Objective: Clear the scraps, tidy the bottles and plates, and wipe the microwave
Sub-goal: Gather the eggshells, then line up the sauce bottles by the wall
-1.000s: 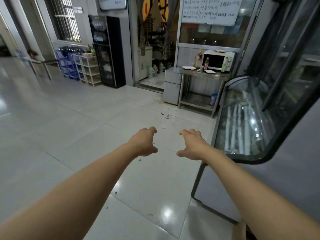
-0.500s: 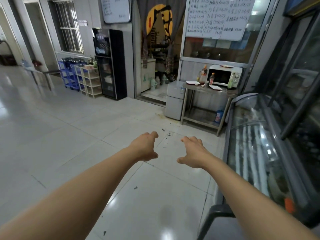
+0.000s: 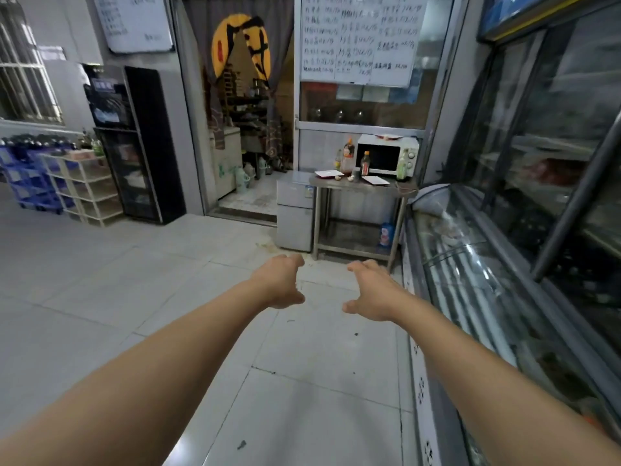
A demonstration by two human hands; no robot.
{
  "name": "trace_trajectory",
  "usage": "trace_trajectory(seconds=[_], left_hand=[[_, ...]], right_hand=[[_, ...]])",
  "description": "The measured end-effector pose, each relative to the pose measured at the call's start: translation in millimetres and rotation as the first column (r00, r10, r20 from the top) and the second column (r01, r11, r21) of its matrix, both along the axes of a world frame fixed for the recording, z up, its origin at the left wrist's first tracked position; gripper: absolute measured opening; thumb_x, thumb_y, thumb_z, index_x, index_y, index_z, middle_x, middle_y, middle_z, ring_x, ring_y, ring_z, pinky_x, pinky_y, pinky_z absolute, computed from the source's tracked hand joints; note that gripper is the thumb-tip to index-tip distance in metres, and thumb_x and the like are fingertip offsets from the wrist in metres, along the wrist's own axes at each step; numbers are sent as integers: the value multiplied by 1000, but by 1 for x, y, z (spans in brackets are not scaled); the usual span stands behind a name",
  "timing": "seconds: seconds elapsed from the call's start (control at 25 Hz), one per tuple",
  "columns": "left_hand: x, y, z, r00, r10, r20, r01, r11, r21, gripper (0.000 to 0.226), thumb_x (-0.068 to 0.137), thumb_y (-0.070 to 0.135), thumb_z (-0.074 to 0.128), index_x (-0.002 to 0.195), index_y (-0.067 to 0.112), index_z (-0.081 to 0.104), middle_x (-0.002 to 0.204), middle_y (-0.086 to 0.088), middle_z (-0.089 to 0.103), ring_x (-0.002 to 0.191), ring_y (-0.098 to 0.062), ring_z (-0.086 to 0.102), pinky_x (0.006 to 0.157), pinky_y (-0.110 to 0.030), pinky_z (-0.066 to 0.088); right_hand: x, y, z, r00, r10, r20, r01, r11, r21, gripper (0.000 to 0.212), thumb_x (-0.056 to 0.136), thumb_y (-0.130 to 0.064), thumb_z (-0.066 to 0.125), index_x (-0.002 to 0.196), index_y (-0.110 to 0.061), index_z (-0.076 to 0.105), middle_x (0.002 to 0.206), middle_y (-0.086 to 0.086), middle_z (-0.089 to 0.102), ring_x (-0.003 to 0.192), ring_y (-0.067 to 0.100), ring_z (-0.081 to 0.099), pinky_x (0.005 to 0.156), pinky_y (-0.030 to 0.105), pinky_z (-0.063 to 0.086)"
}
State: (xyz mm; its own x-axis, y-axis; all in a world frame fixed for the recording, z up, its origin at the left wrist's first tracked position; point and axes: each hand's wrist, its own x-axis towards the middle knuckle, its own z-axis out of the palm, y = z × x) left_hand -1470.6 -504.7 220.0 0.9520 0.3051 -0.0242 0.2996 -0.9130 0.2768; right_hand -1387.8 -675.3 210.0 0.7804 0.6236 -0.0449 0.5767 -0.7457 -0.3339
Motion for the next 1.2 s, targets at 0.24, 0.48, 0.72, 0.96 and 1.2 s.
trace_trajectory(seconds=[0.24,0.48,0.72,0.96,1.2], left_hand=[[103,73,5,994,-110,-17,110,994,2,70,81,29,70,140,17,34,138,-8,47,125,-26,46,99,-34,42],[209,103,-2,989,-148,-21,149,987,59,62,83,32,68,135,17,38,133,-9,50,115,-28,52,90,-36,45],[337,132,5,995,-97,-31,98,994,41,60,83,31,67,134,17,38,133,-9,50,119,-28,49,97,-42,44],[452,161,14,996,-88,-6,89,996,33,60,83,30,68,134,18,39,133,-9,50,118,-27,50,96,-40,45],[567,213,17,990,-140,27,140,990,-15,60,82,29,69,134,19,40,131,-8,51,115,-25,52,91,-35,46]], right_hand=[[81,49,12,994,-108,3,108,992,-63,81,81,-36,69,146,-18,23,149,6,25,138,27,25,108,41,34],[189,89,7,993,-113,30,115,992,-57,80,82,-34,68,146,-17,23,149,9,27,138,28,25,110,43,33],[325,124,16,998,-60,18,61,997,-54,77,83,-33,68,145,-17,24,149,10,26,139,29,21,110,44,31],[441,153,29,998,-57,28,59,997,-42,77,83,-32,68,145,-19,24,146,9,27,137,29,25,107,45,36],[552,198,30,993,-106,61,108,993,-37,77,81,-33,69,144,-19,26,143,10,31,135,29,27,108,46,35]])
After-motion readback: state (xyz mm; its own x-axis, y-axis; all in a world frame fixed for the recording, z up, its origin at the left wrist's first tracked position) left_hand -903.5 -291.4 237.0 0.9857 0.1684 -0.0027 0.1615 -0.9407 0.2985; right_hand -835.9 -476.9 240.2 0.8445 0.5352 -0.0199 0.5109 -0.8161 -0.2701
